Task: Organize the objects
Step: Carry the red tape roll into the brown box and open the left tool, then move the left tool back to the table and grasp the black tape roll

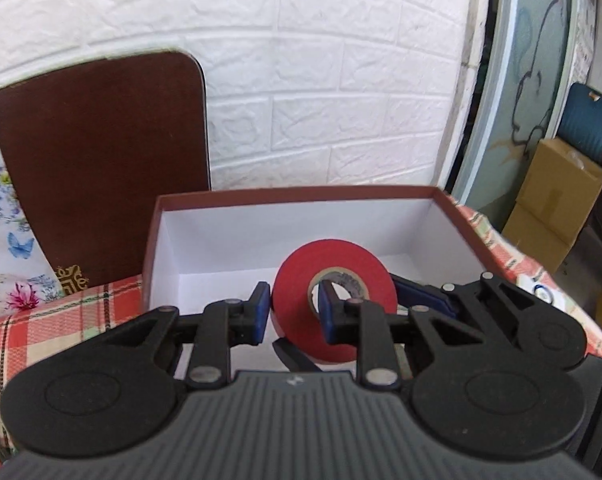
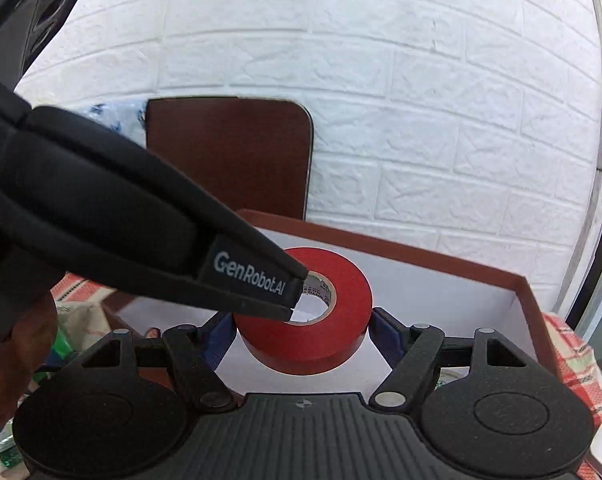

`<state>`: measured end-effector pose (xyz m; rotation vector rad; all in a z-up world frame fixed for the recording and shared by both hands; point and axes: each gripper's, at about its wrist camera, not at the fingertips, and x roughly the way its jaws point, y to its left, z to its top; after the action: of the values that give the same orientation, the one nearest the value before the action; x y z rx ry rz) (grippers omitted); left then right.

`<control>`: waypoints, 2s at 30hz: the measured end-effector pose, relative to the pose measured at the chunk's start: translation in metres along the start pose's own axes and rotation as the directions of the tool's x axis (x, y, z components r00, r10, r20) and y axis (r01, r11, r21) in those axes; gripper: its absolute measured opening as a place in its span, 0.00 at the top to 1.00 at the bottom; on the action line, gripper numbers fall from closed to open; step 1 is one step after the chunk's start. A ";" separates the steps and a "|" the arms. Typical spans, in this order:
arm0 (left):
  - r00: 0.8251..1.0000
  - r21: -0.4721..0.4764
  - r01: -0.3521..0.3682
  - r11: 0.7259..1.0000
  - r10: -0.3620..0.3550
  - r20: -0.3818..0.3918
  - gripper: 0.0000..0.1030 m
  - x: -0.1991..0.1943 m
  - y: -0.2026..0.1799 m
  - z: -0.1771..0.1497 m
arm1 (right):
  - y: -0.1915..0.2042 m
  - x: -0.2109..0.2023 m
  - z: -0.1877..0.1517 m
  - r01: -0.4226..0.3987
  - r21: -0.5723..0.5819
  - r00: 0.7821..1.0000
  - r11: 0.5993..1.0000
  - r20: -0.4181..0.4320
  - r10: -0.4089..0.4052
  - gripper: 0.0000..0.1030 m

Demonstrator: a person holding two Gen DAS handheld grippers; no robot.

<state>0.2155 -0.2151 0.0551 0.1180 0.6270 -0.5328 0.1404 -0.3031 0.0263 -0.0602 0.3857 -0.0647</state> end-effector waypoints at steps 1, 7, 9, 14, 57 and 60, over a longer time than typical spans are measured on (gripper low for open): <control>1.000 0.002 -0.006 1.000 0.006 -0.009 0.73 0.005 -0.001 0.000 | -0.001 0.004 -0.002 0.000 0.004 1.000 1.000 -0.006 0.000 0.30; 0.996 0.028 -0.085 0.996 0.086 -0.013 0.58 0.012 -0.002 0.000 | -0.010 0.012 -0.010 0.021 0.071 1.000 0.997 -0.015 -0.020 0.30; 0.994 0.039 -0.109 0.993 0.110 -0.008 0.52 0.010 -0.002 -0.001 | -0.013 0.011 -0.013 0.019 0.097 1.000 0.995 -0.023 -0.017 0.30; 0.987 0.050 -0.160 0.986 0.161 0.003 0.44 0.001 -0.002 -0.004 | -0.012 0.001 -0.020 0.033 0.113 0.999 0.993 -0.027 -0.030 0.30; 0.906 -0.250 -0.422 0.871 0.399 -0.141 0.36 -0.172 0.182 -0.194 | 0.175 -0.082 -0.080 -0.306 -0.057 0.944 0.950 -0.144 0.295 0.43; 0.900 -0.312 -0.436 0.844 0.402 -0.170 0.36 -0.183 0.216 -0.209 | 0.202 -0.073 -0.084 -0.362 -0.112 0.924 0.925 -0.177 0.340 0.49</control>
<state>0.0903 0.1058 -0.0174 -0.0505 0.7571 0.0149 0.0521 -0.1002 -0.0385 -0.1266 0.5514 0.3171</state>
